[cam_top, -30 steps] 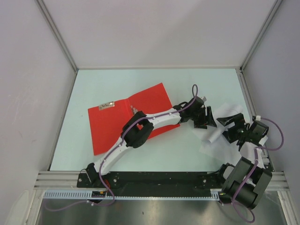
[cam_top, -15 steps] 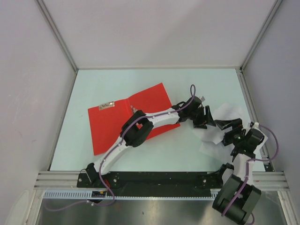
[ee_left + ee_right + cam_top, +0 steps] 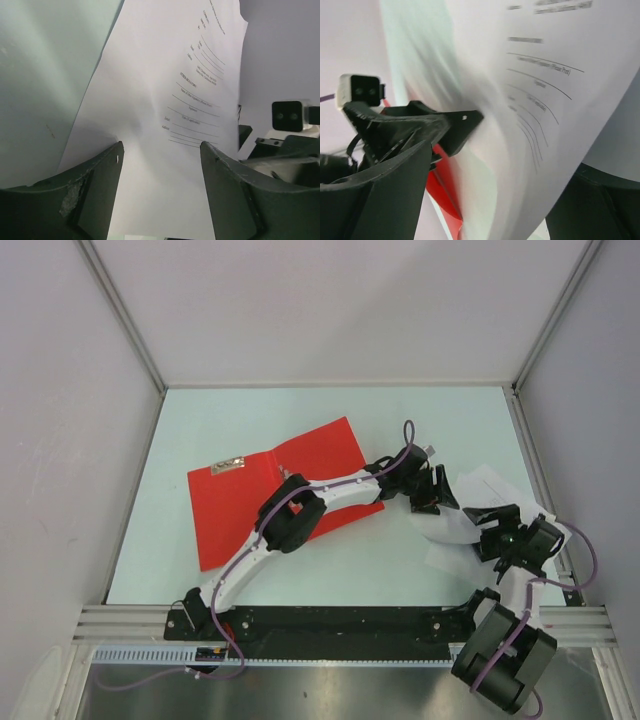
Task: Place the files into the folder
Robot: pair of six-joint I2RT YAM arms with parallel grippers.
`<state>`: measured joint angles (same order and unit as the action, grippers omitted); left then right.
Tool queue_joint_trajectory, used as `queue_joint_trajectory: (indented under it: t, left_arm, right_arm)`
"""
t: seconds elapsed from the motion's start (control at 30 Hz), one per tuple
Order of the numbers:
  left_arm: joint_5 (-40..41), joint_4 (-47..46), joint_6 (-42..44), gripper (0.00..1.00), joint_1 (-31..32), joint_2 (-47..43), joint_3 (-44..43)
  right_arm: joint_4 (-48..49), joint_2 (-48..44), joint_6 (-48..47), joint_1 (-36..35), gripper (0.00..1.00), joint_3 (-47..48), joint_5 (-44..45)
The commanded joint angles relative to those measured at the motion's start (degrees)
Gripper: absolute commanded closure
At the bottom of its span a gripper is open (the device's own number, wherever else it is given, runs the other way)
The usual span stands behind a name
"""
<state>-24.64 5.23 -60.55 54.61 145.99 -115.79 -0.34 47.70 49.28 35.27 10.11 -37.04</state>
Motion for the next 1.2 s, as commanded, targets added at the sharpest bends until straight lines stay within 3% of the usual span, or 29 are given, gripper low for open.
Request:
queue_joint_trajectory:
  t: [0.0,0.07,0.13,0.3,0.33,0.5,0.67,0.7,0.77,0.8,0.93,1.03,1.17]
  left_arm:
    - [1.4,4.3,1.4,0.3,-0.7,-2.6,1.8]
    - [0.8,4.3,1.7,0.3,-0.7,-2.9,1.6]
    - [0.2,4.3,2.5,0.28,-0.8,-3.2,1.0]
    - [-0.7,8.0,7.6,0.21,-1.3,-7.5,-2.8]
    - [-1.0,8.9,10.2,0.2,-1.7,-8.6,-3.6]
    - [-2.8,15.9,17.7,0.11,-3.3,-17.8,-8.4]
    - [0.3,19.5,24.7,0.11,-7.1,-33.9,-1.0]
    - [1.0,19.5,26.3,0.11,-7.8,-37.2,4.9]
    - [3.6,19.3,28.1,0.12,-11.1,-46.8,12.0]
    - [4.7,18.9,29.3,0.12,-12.4,-50.2,20.3]
    - [7.4,16.5,30.4,0.12,-24.2,-67.3,41.0]
    - [8.0,19.0,32.9,0.11,-32.7,-76.0,50.8]
    - [8.8,22.9,35.1,0.11,-39.7,-81.4,57.5]
  right_arm:
    - [-3.4,1.3,-4.0,1.5,0.17,2.8,3.2]
    - [-5.5,0.8,-5.5,1.7,0.25,3.6,4.5]
    - [-6.8,-0.8,-6.3,2.0,0.44,4.0,4.8]
    - [-10.4,-2.1,-10.1,2.0,0.62,6.7,7.4]
    - [-11.3,-2.0,-11.0,1.9,0.73,7.5,7.6]
    - [-13.5,-1.2,-17.4,-5.0,1.0,16.7,12.8]
    - [-16.0,1.5,-23.0,-25.7,1.0,33.6,28.5]
    - [-15.5,2.6,-24.0,-33.9,1.0,36.2,30.0]
    - [-15.7,8.6,-28.3,-43.0,1.0,45.5,32.6]
    - [-16.5,11.2,-29.8,-52.0,1.0,49.3,33.7]
    - [-17.5,23.3,-33.8,-70.4,1.0,63.9,31.6]
    - [-15.4,30.3,-32.9,-79.2,1.0,71.8,24.4]
    - [-11.5,34.1,-26.6,-76.6,1.0,71.6,13.1]
